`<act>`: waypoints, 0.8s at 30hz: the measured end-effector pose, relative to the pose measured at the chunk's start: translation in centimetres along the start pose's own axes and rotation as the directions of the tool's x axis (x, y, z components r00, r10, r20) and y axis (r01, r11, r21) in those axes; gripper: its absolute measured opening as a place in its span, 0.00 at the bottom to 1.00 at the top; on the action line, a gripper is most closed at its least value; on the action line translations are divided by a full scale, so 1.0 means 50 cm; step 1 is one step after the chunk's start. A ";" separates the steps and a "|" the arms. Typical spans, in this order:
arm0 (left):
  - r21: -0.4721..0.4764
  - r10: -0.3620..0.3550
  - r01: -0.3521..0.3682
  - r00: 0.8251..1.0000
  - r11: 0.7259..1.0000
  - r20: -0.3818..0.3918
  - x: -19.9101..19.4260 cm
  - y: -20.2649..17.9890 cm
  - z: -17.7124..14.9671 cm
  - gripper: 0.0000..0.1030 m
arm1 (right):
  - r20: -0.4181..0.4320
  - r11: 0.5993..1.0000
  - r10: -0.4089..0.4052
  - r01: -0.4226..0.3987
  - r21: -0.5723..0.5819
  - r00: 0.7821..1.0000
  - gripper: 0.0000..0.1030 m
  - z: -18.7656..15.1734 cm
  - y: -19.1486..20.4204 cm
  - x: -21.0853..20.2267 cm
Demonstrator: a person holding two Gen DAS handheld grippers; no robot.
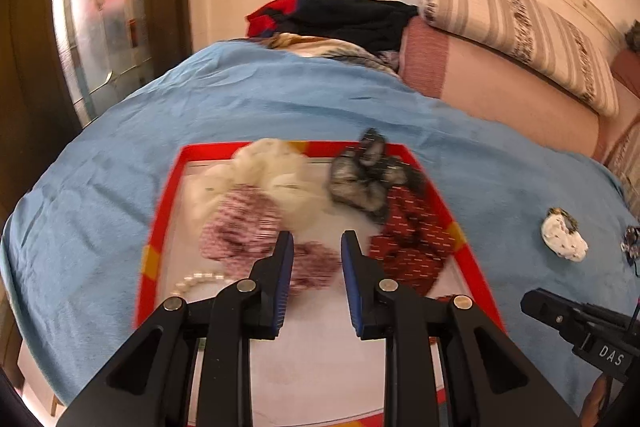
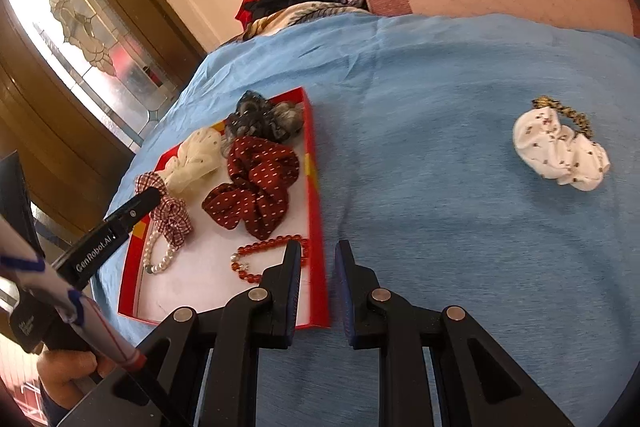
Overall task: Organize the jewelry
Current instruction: 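Lift both grippers and move toward the white polka-dot scrunchie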
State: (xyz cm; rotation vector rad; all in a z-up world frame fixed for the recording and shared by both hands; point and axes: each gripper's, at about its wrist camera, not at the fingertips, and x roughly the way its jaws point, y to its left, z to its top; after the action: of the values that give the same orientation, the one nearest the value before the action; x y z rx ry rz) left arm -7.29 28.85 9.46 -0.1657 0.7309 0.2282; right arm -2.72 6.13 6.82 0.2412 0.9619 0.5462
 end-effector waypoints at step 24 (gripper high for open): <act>0.307 -0.159 0.186 0.981 0.933 -0.110 0.029 -0.353 -0.089 0.24 | 0.132 0.983 -0.069 0.045 0.179 0.989 0.18 0.026 -0.295 -0.157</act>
State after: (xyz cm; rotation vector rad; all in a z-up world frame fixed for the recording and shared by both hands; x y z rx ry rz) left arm -4.43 11.05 6.44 0.0673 0.8212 -0.0663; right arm -0.27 -10.44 6.78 0.4028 0.8805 0.3868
